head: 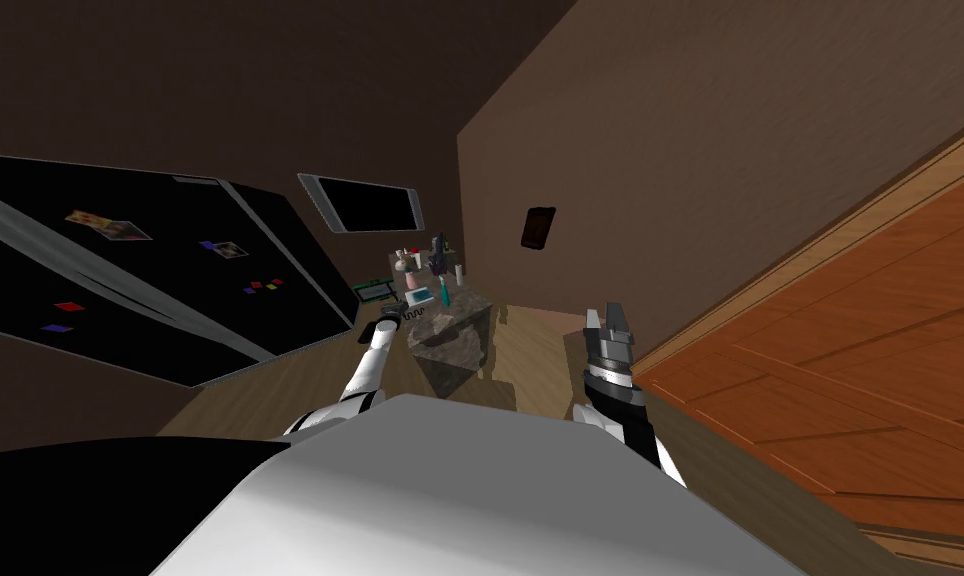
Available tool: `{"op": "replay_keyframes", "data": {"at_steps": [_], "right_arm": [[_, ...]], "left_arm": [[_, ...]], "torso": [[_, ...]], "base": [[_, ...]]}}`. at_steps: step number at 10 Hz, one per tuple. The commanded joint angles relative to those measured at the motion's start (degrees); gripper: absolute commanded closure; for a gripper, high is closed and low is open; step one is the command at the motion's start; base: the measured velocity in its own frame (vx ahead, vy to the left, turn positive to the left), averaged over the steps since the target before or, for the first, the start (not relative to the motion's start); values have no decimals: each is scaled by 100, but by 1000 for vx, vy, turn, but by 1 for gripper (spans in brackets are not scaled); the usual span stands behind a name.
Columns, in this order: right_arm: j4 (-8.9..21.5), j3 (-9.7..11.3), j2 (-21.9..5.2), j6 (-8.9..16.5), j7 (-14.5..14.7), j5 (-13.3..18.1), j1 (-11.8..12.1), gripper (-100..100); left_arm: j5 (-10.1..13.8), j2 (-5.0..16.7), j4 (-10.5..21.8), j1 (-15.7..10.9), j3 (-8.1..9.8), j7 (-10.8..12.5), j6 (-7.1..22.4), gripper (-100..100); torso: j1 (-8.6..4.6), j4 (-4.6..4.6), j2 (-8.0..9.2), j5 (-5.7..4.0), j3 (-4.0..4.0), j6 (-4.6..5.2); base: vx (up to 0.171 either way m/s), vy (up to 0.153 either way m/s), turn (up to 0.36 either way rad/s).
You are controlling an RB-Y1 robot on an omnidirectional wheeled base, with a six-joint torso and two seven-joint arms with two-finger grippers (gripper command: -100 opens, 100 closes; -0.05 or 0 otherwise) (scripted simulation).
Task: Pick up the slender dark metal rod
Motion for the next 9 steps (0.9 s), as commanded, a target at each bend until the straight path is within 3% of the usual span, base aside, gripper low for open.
{"op": "replay_keyframes", "data": {"at_steps": [1,2,5,6,7,8,9], "right_arm": [[0,0,0,0,0,0,0,0],[0,0,0,0,0,0,0,0],[0,0,0,0,0,0,0,0],[0,-1,0,0,0,0,0,0],[0,0,0,0,0,0,0,0],[0,-1,0,0,0,0,1,0],[0,0,0,0,0,0,-1,0]], "left_arm": [[0,0,0,0,0,0,0,0],[-220,-155,78,-124,-81,101,-10,100],[-656,-467,368,-461,-399,372,-175,100],[-702,-467,368,-461,-399,372,-175,100],[-904,-623,513,-629,-558,508,-257,100],[-943,-623,513,-629,-558,508,-257,100],[-1174,-778,658,-797,-717,643,-340,100]], "torso": [[0,0,0,0,0,0],[0,0,0,0,0,0],[41,-25,10,31,-8,-26],[52,-33,0,39,-16,-27],[51,-36,-4,41,-20,-28],[54,-44,-4,47,-24,-33],[57,-49,-9,51,-30,-28]], "base": [[0,0,0],[-2,29,289],[-7,53,226],[-6,34,129],[-3,45,242],[-3,29,133],[-1,44,248]]}}
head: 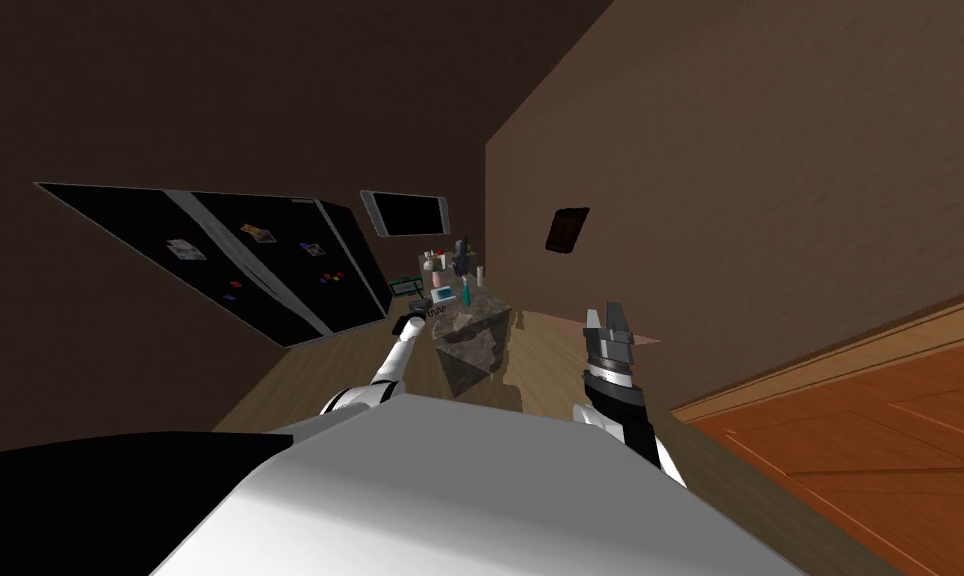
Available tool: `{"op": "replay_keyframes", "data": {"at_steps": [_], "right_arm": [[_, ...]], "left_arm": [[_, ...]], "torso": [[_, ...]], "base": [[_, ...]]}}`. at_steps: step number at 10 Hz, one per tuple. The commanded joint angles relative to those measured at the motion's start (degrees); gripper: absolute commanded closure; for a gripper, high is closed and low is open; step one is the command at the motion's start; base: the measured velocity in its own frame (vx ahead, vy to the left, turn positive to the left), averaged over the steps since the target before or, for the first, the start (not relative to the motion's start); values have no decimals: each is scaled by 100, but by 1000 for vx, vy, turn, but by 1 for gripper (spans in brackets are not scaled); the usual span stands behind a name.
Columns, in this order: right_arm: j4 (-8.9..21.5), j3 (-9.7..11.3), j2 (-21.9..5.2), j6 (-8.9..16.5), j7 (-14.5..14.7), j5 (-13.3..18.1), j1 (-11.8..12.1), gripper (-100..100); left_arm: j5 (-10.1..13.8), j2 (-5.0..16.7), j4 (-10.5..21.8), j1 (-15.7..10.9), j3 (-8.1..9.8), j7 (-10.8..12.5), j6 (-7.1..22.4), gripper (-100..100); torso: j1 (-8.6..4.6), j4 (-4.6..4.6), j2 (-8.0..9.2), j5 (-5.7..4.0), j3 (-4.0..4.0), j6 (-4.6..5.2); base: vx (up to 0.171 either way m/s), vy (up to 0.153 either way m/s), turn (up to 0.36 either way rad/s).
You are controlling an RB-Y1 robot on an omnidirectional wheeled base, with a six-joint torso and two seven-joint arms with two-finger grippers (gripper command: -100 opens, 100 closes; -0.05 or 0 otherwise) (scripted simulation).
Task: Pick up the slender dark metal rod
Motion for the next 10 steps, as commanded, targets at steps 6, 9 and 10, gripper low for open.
{"op": "replay_keyframes", "data": {"at_steps": [6,9,10], "right_arm": [[0,1,0,0,0,0,-1,0],[0,0,0,0,0,0,0,0],[0,1,0,0,0,0,-1,0]], "left_arm": [[-953,-723,425,-659,-230,316,-86,100],[-1198,-879,570,-827,-389,451,-169,100],[-1404,-1035,716,-995,-548,587,-251,100]], "torso": [[1,-5,-7,3,-6,4],[2,-14,-15,4,-14,0],[-1,-7,-11,0,-9,4]], "base": [[-1,36,173],[8,34,163],[-1,42,238]]}}
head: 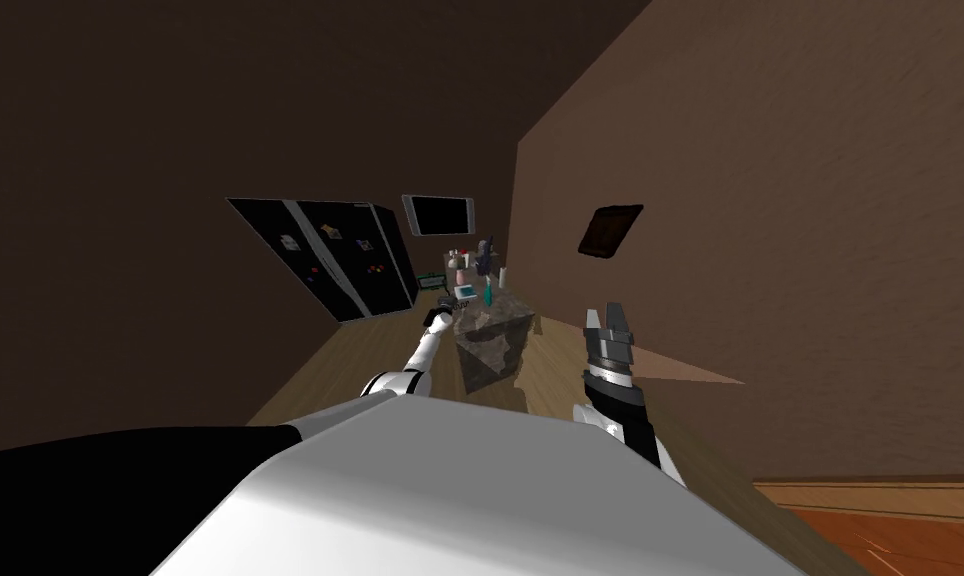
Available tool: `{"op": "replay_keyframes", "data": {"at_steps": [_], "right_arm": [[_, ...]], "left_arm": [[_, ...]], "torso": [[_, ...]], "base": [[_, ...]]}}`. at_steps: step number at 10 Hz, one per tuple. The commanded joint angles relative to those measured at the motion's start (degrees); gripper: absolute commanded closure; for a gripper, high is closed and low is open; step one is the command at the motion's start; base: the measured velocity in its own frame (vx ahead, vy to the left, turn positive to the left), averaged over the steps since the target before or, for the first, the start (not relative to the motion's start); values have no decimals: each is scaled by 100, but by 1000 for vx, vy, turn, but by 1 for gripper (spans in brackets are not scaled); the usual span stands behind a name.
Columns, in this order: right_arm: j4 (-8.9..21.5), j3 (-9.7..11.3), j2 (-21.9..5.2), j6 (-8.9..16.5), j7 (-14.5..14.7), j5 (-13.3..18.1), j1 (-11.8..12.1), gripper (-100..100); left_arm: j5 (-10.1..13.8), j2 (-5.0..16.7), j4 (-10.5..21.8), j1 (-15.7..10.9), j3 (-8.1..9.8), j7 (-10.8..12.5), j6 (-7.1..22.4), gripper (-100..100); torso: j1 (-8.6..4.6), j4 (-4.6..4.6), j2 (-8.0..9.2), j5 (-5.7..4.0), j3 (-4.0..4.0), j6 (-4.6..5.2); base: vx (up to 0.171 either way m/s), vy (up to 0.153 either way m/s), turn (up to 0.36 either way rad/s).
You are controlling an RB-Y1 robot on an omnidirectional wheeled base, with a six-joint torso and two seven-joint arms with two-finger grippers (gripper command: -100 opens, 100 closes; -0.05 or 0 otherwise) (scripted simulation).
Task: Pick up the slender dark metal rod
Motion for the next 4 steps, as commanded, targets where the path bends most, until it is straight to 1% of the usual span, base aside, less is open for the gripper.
{"op": "replay_keyframes", "data": {"at_steps": [1,2,3,4], "right_arm": [[0,0,0,0,0,0,0,0],[0,1,0,0,0,0,-1,0],[0,1,0,0,0,0,-1,0],[0,1,0,0,0,0,-1,0]], "left_arm": [[-121,29,229,-154,-188,151,-100,100],[-121,29,229,-154,-188,151,-100,100],[-114,6,188,-140,-150,103,-70,100],[-115,10,201,-149,-158,120,-82,0]], "torso": [[0,0,0,0,0,0],[-2,-4,-2,0,-3,3],[-6,-5,-4,-1,-4,4],[-8,-6,-3,-2,-4,1]], "base": [[5,29,95],[2,11,-22],[0,0,0],[0,0,0]]}}
